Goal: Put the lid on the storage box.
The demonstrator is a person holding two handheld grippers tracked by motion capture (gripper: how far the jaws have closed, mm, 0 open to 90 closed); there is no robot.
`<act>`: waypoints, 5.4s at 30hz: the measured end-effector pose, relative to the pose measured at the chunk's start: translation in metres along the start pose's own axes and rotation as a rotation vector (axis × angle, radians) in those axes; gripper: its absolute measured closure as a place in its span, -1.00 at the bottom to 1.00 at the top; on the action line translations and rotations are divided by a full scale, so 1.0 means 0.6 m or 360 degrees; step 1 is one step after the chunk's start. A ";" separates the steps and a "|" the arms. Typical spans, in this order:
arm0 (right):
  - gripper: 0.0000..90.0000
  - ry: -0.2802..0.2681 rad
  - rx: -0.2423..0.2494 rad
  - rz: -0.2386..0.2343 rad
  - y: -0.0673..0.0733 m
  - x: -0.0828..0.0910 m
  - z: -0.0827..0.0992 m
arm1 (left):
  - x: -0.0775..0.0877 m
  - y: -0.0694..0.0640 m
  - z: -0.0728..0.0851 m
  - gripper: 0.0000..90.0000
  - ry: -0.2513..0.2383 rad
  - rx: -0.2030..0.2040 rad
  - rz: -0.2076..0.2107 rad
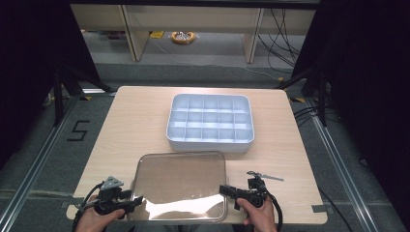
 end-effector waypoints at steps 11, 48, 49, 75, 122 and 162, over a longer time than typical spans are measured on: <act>0.57 -0.0039 0.0114 -0.0072 0.025 0.010 -0.009 | -0.001 0.006 -0.002 -0.29 -0.0014 0.0076 0.0033; 0.64 0.0001 0.0208 -0.0142 0.032 0.017 -0.029 | -0.007 0.051 -0.026 -0.22 -0.0105 0.0357 0.0170; 0.64 0.0001 0.0208 -0.0142 0.032 0.017 -0.029 | -0.008 0.049 -0.028 -0.22 -0.0123 0.0383 0.0175; 0.53 0.0043 0.0368 0.0196 0.045 0.038 -0.044 | 0.034 0.029 -0.047 0.28 -0.0338 0.0431 0.0274; 0.33 0.0059 0.0417 0.0752 0.026 0.126 -0.293 | 0.014 -0.016 -0.372 0.26 -0.0236 0.0271 0.0128; 0.26 0.0113 -0.0055 0.0717 -0.035 0.067 -0.391 | -0.087 0.011 -0.470 0.04 -0.0111 0.0497 0.0004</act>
Point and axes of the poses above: each handheld gripper's, and its own axes: x roughly backward along the jaws, z roughly out of its underside, y roughly to its left, the point moved 4 cm from there along -x, roughly forward along the jaws, and after that the axes turned 5 degrees about y, right-handed, at the moved point
